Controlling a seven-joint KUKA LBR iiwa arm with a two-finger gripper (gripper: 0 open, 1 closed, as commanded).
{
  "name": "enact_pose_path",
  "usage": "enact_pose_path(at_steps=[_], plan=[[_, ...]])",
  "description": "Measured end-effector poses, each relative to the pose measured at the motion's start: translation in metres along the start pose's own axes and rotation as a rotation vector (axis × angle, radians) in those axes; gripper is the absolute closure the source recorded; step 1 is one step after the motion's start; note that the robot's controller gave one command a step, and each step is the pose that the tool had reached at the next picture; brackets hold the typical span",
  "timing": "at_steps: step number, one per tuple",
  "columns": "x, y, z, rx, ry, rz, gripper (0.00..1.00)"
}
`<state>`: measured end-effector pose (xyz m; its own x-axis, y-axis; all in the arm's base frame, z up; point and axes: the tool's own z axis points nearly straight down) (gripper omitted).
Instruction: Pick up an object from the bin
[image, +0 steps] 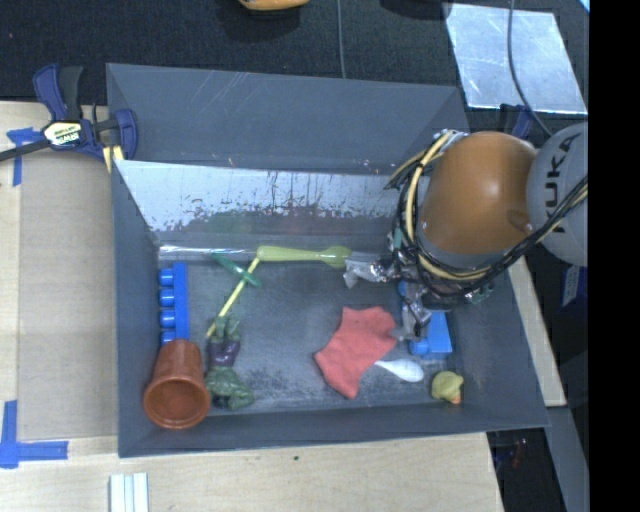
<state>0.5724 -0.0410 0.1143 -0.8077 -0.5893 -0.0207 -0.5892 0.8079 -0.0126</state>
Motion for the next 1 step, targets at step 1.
enact_pose_path(at_steps=[1], plan=[[0.0116, 0.0091, 0.0122, 0.000, -0.002, 0.073, 0.00]])
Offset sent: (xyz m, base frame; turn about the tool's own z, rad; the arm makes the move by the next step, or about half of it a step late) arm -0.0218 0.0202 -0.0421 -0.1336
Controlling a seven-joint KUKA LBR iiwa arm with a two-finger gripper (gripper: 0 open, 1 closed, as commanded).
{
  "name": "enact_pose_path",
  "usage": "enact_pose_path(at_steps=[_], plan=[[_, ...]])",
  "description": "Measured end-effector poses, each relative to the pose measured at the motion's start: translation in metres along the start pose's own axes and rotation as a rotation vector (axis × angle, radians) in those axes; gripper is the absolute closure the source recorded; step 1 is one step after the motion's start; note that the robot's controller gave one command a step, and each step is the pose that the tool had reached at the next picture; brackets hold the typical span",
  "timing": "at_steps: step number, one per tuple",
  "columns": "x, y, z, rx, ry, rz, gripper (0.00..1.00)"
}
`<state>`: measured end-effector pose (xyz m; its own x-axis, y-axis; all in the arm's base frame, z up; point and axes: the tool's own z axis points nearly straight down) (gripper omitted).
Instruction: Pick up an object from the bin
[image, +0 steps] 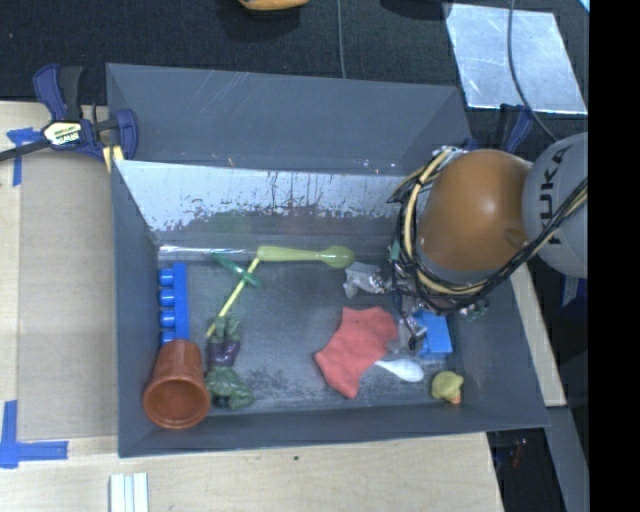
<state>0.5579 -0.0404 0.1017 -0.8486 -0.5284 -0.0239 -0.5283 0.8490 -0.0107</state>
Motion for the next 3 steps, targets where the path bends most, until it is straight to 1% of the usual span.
enact_pose_path(at_steps=[1, 2, 3], plan=[[-0.001, 0.013, 0.017, 0.001, -0.002, -0.062, 0.00], [0.013, 0.018, 0.030, 0.001, 0.000, -0.081, 1.00], [0.013, 0.018, 0.030, 0.000, 0.000, -0.081, 1.00]])
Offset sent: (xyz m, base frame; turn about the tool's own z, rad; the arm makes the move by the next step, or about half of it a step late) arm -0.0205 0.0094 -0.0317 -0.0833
